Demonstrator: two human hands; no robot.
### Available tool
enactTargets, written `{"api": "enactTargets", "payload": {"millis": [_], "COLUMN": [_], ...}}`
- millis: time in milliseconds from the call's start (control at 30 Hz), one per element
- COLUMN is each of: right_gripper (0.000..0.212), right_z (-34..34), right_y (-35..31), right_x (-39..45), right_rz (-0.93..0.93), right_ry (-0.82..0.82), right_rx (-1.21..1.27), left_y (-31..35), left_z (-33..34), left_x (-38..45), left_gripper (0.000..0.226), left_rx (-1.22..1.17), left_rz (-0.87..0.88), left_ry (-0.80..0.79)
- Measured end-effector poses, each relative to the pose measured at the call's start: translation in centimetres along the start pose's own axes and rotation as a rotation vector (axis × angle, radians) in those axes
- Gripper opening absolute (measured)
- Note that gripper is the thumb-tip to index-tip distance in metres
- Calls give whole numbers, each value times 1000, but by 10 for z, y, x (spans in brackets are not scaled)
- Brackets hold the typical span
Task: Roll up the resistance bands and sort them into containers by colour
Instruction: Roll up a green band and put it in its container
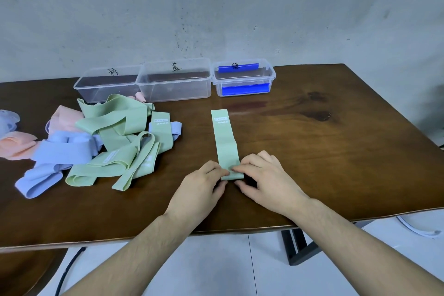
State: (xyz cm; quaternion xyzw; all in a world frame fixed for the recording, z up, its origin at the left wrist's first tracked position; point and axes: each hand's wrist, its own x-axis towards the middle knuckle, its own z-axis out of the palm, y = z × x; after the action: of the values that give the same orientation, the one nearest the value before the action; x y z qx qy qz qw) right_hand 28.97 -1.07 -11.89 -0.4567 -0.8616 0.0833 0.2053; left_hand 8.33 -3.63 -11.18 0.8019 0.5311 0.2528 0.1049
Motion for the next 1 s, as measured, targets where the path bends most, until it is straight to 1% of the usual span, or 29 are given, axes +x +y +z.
{"api": "enactTargets", "payload": {"millis": [33, 100, 200, 300, 433, 500, 700, 1000], "right_gripper": [34, 31, 25, 26, 30, 33, 24, 23], "right_z": [-1, -2, -2, -2, -5, -6, -10, -12], "right_y": [0, 0, 0, 1, 1, 1, -3, -11], "right_x": [0, 1, 5, 10, 9, 9, 13, -22], "right_rz": [9, 20, 20, 25, 26, 26, 28, -9], "right_ry": [-1, -8, -11, -14, -28, -27, -60, -53], "right_rx": [8, 28, 39, 40, 25, 43, 115, 165], "left_y": [0, -1, -1, -1, -2, -4, -6, 1], "left_z": [0, 0, -2, -2, -2, -1, -3, -7], "left_x": [2, 4, 3, 4, 8, 9, 7, -23], "left_gripper": [18, 18, 25, 30, 20, 20, 23, 12], "left_rx": [4, 16, 14, 13, 16, 19, 2, -89], "left_rz": [4, 9, -9, -11, -2, 4, 14, 77], "left_ry": [2, 3, -11, -20, -13, -6, -18, 20]}}
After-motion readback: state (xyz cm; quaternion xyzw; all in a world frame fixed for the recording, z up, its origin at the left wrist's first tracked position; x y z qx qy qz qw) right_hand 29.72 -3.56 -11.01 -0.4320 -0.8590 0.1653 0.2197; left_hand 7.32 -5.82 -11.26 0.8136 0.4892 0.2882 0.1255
